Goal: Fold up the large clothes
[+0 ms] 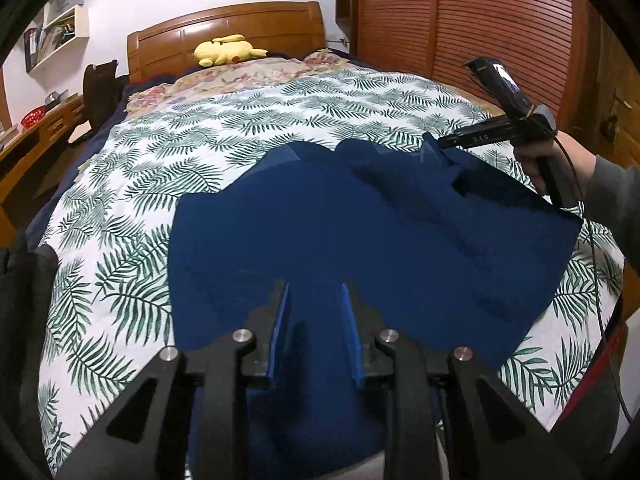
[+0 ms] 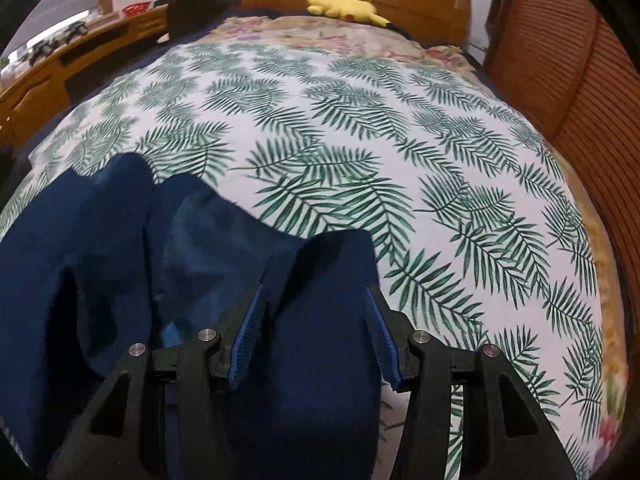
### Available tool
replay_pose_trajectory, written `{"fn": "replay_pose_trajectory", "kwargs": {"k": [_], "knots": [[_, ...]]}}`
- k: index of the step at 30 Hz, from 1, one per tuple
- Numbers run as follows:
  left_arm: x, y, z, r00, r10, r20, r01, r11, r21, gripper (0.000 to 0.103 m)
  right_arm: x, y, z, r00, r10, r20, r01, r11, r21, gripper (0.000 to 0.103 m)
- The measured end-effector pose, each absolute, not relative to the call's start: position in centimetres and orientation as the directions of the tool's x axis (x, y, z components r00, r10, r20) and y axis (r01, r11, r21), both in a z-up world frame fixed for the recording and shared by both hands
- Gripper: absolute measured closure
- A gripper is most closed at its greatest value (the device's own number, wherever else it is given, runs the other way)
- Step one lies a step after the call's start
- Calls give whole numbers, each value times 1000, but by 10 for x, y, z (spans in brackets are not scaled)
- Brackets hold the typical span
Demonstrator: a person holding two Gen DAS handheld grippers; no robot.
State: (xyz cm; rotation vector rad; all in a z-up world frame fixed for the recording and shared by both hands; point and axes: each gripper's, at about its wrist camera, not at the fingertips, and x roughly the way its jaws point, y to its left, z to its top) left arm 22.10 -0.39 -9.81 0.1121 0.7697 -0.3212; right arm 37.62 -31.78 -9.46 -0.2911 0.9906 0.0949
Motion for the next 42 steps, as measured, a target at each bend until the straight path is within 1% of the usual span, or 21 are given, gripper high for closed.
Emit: {"fn": "replay_pose_trajectory", "kwargs": {"k": [1,8,10,13,14,15,16,17,18,19,21,22,26,29,32,33,34,35,36,37,42], "knots": [[221,-6,-99,670,-245,-701,328,945,-17,79,378,-320,-96,548,-71,-834,-197,957,-212,52],[219,-16,-106,655,-243,-716,343,939,-5,79,394,-357,-97,553,-100,-827,-66,984,-163,52],[218,-17,-107,652,-243,-718,344,939,-6,79,399,-362,-102,530,-98,-842,-62,986,-154,52],[220,-18,-106,651,-247,-718,345,939,-10,79,404,-364,-113,474,-47,-879,-91,991,-102,53],[220,-19,-106,651,-248,-717,345,938,-11,79,404,-362,-115,466,-40,-884,-106,989,-101,59],[220,-20,-107,649,-248,-719,347,938,-10,79,403,-359,-117,460,-29,-887,-133,986,-101,81],[221,-21,-107,647,-248,-722,348,937,-10,79,400,-355,-116,467,-27,-884,-157,981,-113,98],[221,-21,-108,644,-247,-724,350,937,-9,79,397,-352,-113,486,-28,-873,-175,976,-129,99],[221,-22,-109,643,-248,-725,352,936,-8,79,392,-350,-106,527,-28,-849,-192,970,-150,102],[221,-23,-109,641,-247,-727,353,936,-7,79,386,-350,-97,568,-34,-822,-189,967,-170,102],[221,-23,-110,639,-246,-729,354,935,-5,79,382,-357,-82,620,-66,-782,-147,969,-198,103],[221,-22,-110,639,-246,-729,353,936,-7,79,381,-367,-75,637,-129,-760,-89,967,-239,103],[222,-19,-109,640,-245,-728,344,939,-14,79,387,-402,-87,547,-291,-785,25,943,-331,103],[222,-19,-108,643,-246,-726,343,939,-15,79,381,-414,-91,516,-317,-796,65,941,-333,103],[221,-20,-107,644,-248,-723,347,938,-13,79,374,-415,-81,539,-293,-789,75,950,-302,102],[221,-20,-107,645,-248,-723,348,938,-11,79,372,-412,-77,554,-273,-786,64,956,-287,97],[220,-20,-107,645,-248,-723,348,937,-11,79,370,-407,-72,572,-253,-781,48,960,-276,86],[220,-20,-106,646,-249,-722,348,937,-12,79,368,-400,-68,591,-230,-773,28,964,-266,78],[220,-19,-106,647,-249,-720,348,938,-12,79,365,-390,-62,618,-192,-762,-4,969,-248,60],[220,-19,-105,649,-249,-719,347,938,-12,79,367,-379,-58,634,-156,-757,-34,973,-229,50],[220,-17,-103,656,-245,-714,339,941,-12,79,371,-314,-50,634,5,-773,-191,970,-150,49]]}}
